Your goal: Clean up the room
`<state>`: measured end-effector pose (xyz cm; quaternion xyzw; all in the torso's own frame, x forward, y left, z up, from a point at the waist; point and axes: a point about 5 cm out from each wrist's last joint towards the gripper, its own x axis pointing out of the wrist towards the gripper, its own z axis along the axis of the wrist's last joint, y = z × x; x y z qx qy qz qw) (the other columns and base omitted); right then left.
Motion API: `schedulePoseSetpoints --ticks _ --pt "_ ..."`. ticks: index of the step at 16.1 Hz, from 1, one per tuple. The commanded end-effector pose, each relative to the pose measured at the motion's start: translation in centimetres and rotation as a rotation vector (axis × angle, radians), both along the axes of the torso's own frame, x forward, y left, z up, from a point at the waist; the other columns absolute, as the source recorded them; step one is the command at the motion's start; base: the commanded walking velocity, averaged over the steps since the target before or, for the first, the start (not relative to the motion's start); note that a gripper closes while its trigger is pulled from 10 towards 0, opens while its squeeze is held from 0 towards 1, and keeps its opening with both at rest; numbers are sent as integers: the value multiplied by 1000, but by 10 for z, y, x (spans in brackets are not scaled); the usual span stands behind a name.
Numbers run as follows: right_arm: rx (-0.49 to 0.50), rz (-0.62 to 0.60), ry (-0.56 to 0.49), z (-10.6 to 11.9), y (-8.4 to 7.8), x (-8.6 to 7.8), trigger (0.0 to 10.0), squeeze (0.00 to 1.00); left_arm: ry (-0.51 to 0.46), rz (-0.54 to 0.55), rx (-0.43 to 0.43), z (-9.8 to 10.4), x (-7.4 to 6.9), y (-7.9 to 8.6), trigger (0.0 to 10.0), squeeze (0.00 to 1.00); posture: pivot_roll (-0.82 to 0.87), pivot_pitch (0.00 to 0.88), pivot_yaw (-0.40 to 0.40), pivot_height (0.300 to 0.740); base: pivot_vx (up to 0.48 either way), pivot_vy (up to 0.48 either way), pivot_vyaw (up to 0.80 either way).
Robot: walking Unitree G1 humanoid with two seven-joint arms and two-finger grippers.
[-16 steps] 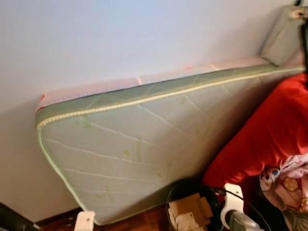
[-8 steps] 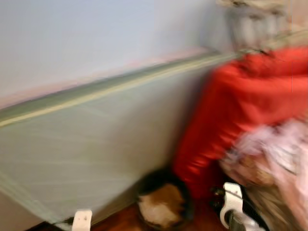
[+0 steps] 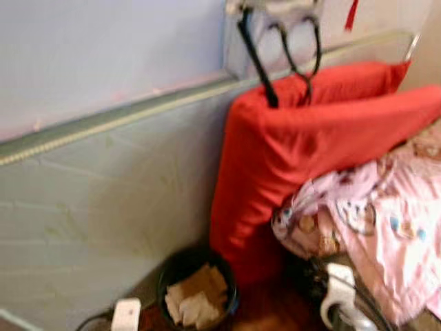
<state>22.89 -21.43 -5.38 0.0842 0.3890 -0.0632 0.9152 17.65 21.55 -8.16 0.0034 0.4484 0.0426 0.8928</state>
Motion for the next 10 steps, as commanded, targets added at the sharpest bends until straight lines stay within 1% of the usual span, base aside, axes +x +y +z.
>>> schedulePoseSetpoints --ticks 1,2,3,5,6,8,10 --pt "4 -22 -64 4 4 5 10000 0 18 0 16 -1 -4 6 10000 0 -2 0 -22 740 0 -274 0" --pt "7 -52 -117 7 3 7 10000 0 18 -1 17 -1 -4 7 10000 0 -9 2 -18 740 0 -270 0" --pt "1 -50 -166 10 3 10 10000 0 19 -4 19 -1 -4 7 10000 0 -19 1 -18 740 0 -270 0" --pt "-49 -9 -225 16 3 14 10000 0 20 -7 22 0 -4 8 10000 0 -28 1 -22 740 0 -274 0" --pt "-77 39 -252 19 4 17 10000 0 18 -4 22 0 -4 8 10000 0 -31 2 -27 740 0 -270 0" --pt "-80 40 -289 21 4 18 10000 0 17 -2 20 0 -4 8 10000 0 -42 1 -33 740 0 -272 0" --pt "-138 32 -292 22 2 18 10000 0 18 -2 19 0 -4 8 10000 0 -54 0 -39 740 0 -268 0"
